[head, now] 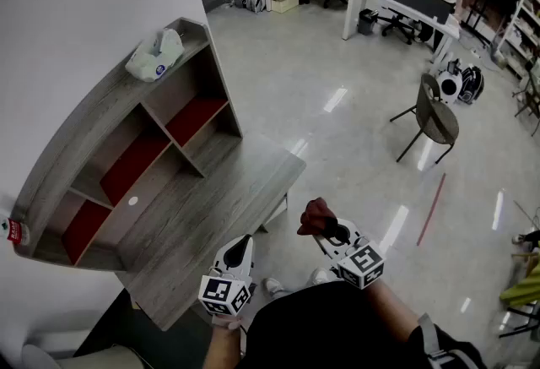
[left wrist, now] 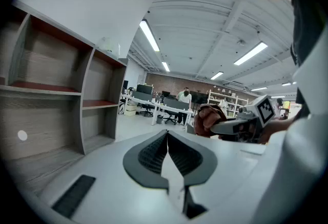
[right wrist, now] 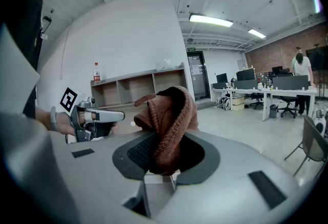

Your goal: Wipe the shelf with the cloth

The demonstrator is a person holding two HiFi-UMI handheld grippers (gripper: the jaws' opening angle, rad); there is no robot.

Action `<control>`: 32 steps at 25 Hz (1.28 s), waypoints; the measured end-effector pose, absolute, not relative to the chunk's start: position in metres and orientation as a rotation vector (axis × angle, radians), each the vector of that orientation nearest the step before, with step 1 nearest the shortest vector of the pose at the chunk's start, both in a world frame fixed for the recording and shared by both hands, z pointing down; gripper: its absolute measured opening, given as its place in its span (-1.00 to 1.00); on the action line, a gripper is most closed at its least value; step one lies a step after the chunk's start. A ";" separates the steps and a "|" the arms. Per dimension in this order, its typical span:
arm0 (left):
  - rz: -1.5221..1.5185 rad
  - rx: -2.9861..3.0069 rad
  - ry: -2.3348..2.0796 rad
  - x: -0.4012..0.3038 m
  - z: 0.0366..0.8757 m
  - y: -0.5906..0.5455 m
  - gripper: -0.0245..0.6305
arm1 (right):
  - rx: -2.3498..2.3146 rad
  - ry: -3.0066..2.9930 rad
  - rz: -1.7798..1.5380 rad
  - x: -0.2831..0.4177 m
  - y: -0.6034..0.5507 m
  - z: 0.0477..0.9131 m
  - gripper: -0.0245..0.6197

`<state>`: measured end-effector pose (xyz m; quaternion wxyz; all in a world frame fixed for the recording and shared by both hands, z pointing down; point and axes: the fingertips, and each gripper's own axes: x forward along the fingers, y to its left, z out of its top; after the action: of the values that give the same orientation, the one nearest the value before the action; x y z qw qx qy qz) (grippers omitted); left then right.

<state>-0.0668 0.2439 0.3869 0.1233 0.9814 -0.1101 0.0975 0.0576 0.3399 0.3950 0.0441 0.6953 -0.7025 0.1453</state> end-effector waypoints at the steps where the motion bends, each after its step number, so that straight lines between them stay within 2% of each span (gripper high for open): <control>1: 0.286 2.865 -0.320 -0.069 0.388 0.242 -0.90 | 2.128 -2.146 0.441 0.056 0.337 0.394 -0.70; 20: 0.316 2.835 -0.275 -0.124 0.416 0.162 -0.90 | 2.211 -2.043 0.494 0.020 0.260 0.413 -0.69; 32: 0.358 2.807 -0.388 -0.080 0.434 0.099 -0.90 | 2.094 -2.123 0.542 0.076 0.178 0.436 -0.68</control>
<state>-0.0804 0.0993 0.4340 0.1420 0.9728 -0.1346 0.1240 0.0758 0.1777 0.4362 0.0555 0.6898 -0.6994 0.1787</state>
